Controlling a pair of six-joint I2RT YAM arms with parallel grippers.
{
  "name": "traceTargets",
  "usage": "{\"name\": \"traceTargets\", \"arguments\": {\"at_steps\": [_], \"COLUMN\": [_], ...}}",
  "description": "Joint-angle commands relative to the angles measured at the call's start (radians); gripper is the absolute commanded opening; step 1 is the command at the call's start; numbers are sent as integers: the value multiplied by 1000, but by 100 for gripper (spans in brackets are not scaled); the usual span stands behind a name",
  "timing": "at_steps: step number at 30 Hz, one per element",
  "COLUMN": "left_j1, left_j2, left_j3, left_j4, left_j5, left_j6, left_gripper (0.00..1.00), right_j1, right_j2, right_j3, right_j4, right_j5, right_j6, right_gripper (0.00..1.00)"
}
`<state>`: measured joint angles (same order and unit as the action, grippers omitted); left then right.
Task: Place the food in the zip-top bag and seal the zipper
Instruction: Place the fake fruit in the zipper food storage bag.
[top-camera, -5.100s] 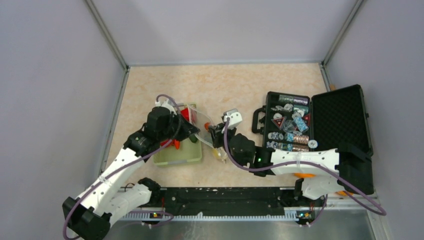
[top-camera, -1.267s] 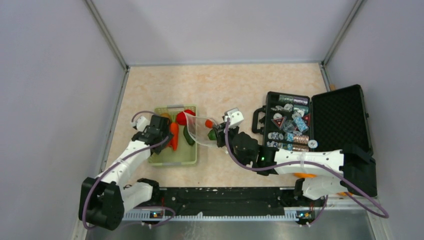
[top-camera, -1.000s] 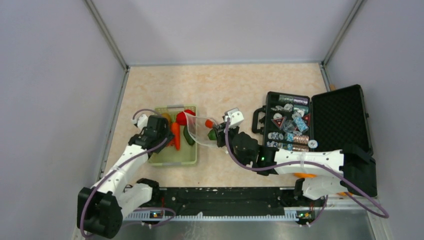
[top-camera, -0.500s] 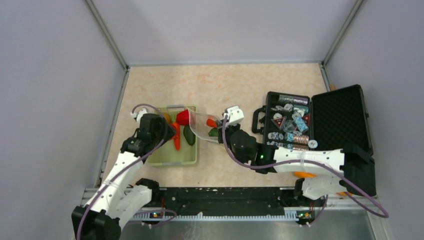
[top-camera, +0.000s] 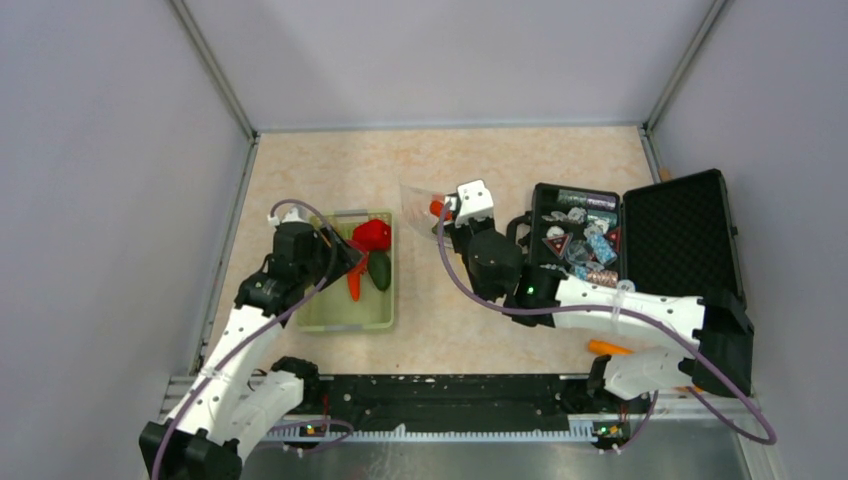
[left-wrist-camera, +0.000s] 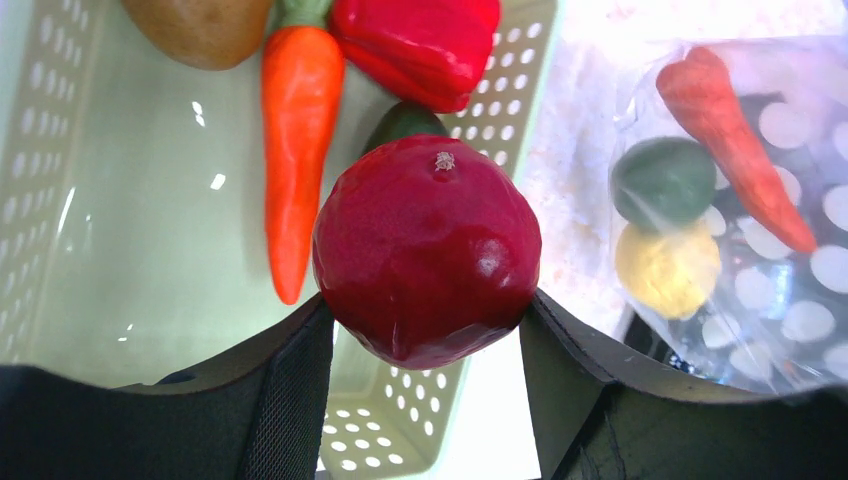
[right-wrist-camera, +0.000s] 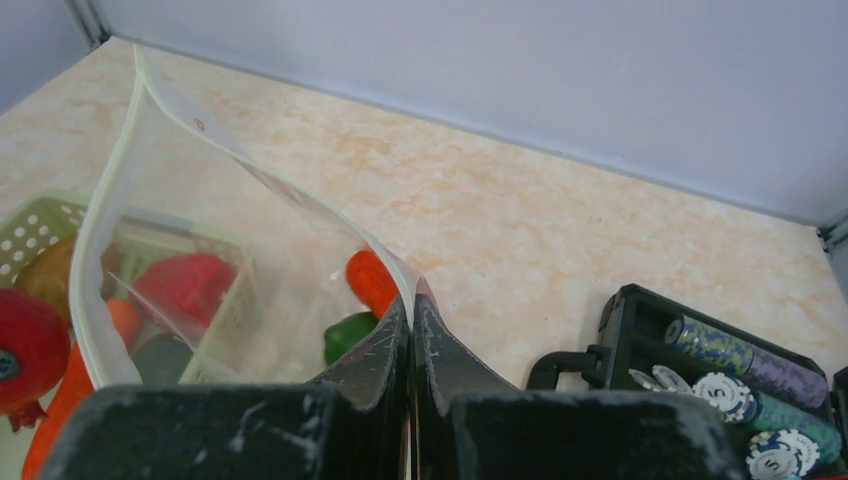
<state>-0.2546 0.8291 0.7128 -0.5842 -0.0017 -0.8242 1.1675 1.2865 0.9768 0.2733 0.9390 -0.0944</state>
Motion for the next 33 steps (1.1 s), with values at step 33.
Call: {"name": "traceTargets", "arguments": {"at_steps": [33], "left_j1": [-3], "left_j2": [-116], "left_j3": [86], "left_j4": [201], "left_j5": [452], "left_j6": [-103], "left_gripper": [2], "right_j1": [0], "right_j2": [85], "right_j3": [-57], "right_j4": [42], "right_j5": [-330], "right_j6": [477], "right_gripper": [0]}}
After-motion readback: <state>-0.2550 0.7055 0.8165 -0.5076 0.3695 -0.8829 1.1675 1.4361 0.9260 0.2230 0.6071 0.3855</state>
